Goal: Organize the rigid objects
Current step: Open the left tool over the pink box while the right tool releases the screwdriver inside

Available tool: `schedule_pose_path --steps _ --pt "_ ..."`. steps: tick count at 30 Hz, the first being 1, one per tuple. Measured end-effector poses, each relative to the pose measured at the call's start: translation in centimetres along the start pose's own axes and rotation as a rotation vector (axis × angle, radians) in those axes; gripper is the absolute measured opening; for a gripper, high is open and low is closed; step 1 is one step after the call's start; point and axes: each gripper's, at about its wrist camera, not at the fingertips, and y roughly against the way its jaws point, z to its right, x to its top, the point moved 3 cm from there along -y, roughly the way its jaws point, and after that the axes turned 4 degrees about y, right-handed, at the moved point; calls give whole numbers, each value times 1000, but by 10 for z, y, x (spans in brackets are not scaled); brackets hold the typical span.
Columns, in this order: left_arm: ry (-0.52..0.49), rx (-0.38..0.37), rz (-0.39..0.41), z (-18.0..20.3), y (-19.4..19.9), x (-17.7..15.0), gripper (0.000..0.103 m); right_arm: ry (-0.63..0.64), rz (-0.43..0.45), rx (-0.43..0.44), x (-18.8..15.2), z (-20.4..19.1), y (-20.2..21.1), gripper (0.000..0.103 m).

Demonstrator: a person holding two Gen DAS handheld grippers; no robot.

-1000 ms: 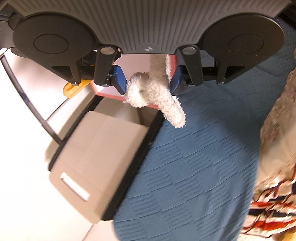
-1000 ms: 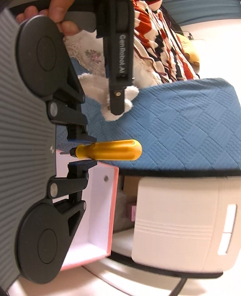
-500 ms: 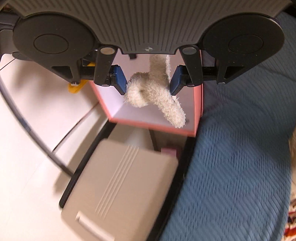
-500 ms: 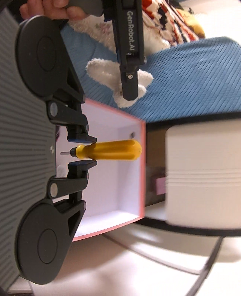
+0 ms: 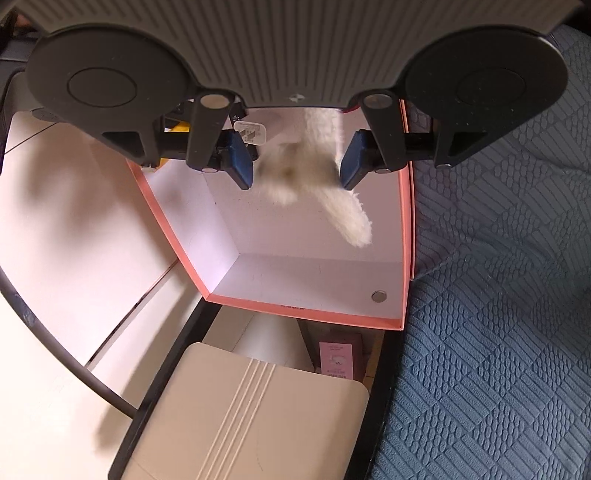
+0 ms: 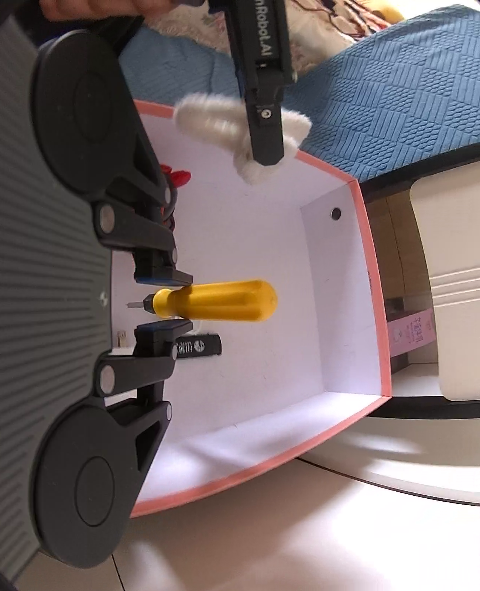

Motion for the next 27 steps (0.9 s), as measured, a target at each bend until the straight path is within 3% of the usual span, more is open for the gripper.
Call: schedule_pose_path --steps 5,17,27 --pt "-28 11 42 4 20 8 65 -14 39 -3 6 2 9 27" --pt "-87 -43 191 21 105 30 65 16 218 -20 33 -17 81 30" --pt "-109 -56 267 13 165 19 66 55 273 -24 9 -46 125 30"
